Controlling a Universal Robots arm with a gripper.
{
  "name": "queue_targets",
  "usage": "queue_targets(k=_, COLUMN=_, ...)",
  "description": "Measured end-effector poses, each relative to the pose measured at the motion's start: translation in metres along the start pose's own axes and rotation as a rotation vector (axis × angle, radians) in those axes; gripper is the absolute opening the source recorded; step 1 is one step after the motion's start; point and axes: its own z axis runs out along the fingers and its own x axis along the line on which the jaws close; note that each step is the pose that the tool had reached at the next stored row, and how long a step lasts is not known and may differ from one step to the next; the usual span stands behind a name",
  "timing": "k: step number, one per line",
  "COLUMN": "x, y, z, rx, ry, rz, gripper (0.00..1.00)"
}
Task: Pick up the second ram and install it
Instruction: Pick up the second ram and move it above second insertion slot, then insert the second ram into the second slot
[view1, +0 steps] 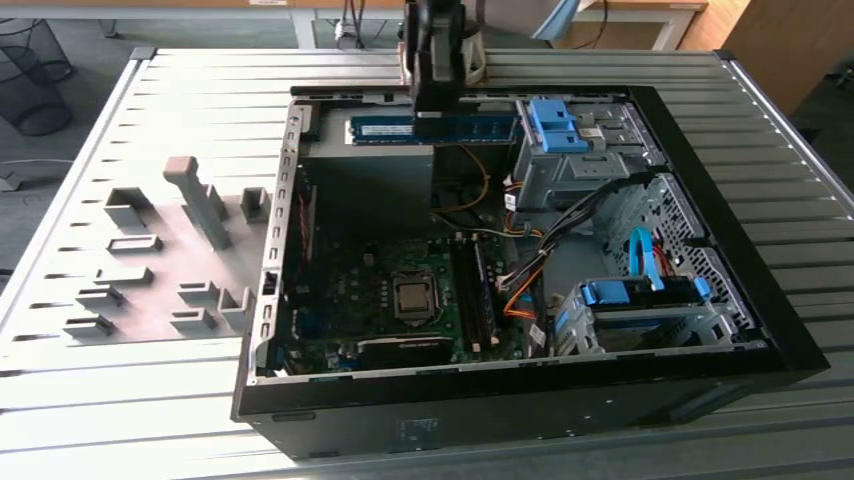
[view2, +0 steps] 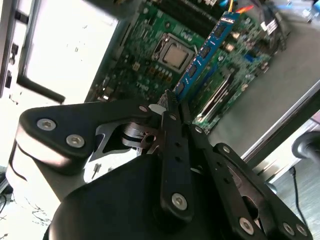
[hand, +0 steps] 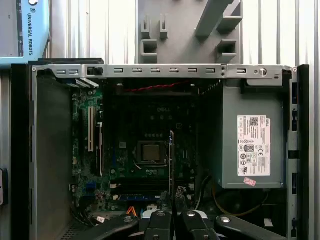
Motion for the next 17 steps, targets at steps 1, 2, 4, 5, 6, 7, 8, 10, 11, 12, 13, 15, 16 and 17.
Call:
queue_targets(k=1, x=-0.0001, y=-0.0044, z=0.0000, rx=-0.0002, ry=0.0000, rz=0.000, gripper=0.14)
queue_targets(k=2, x=-0.0002, y=-0.0085, z=0.0000, rx=-0.0004, ry=-0.0001, rz=0.000, gripper=0.14)
queue_targets(k=4, x=-0.0004, y=-0.0169, z=-0.0002, rx=-0.0009, ry=0.0000, rz=0.000, gripper=0.14)
queue_targets(k=5, x=-0.0004, y=-0.0211, z=-0.0002, rx=-0.0012, ry=0.0000, rz=0.000, gripper=0.14)
queue_targets(k=6, x=-0.0005, y=-0.0253, z=-0.0002, rx=-0.0014, ry=0.0000, rz=0.000, gripper=0.14)
queue_targets(k=7, x=-0.0006, y=-0.0294, z=-0.0003, rx=-0.0017, ry=0.0000, rz=0.000, gripper=0.14)
queue_targets(k=8, x=-0.0007, y=-0.0338, z=-0.0003, rx=-0.0019, ry=0.0000, rz=0.000, gripper=0.14)
queue_targets(k=10, x=-0.0008, y=-0.0420, z=-0.0004, rx=-0.0025, ry=0.0000, rz=0.000, gripper=0.14)
queue_targets(k=11, x=-0.0009, y=-0.0459, z=-0.0004, rx=-0.0029, ry=0.0000, rz=0.000, gripper=0.14)
queue_targets(k=12, x=-0.0009, y=-0.0490, z=-0.0005, rx=-0.0031, ry=0.0001, rz=0.000, gripper=0.14)
queue_targets(k=13, x=-0.0009, y=-0.0504, z=-0.0005, rx=-0.0032, ry=0.0001, rz=0.000, gripper=0.14)
queue_targets(k=15, x=-0.0010, y=-0.0506, z=-0.0004, rx=-0.0032, ry=-0.0001, rz=0.000, gripper=0.14)
queue_targets(k=16, x=-0.0010, y=-0.0517, z=-0.0005, rx=-0.0032, ry=0.0000, rz=0.000, gripper=0.14)
queue_targets(k=17, x=-0.0010, y=-0.0525, z=-0.0005, rx=-0.0032, ry=0.0000, rz=0.000, gripper=0.14)
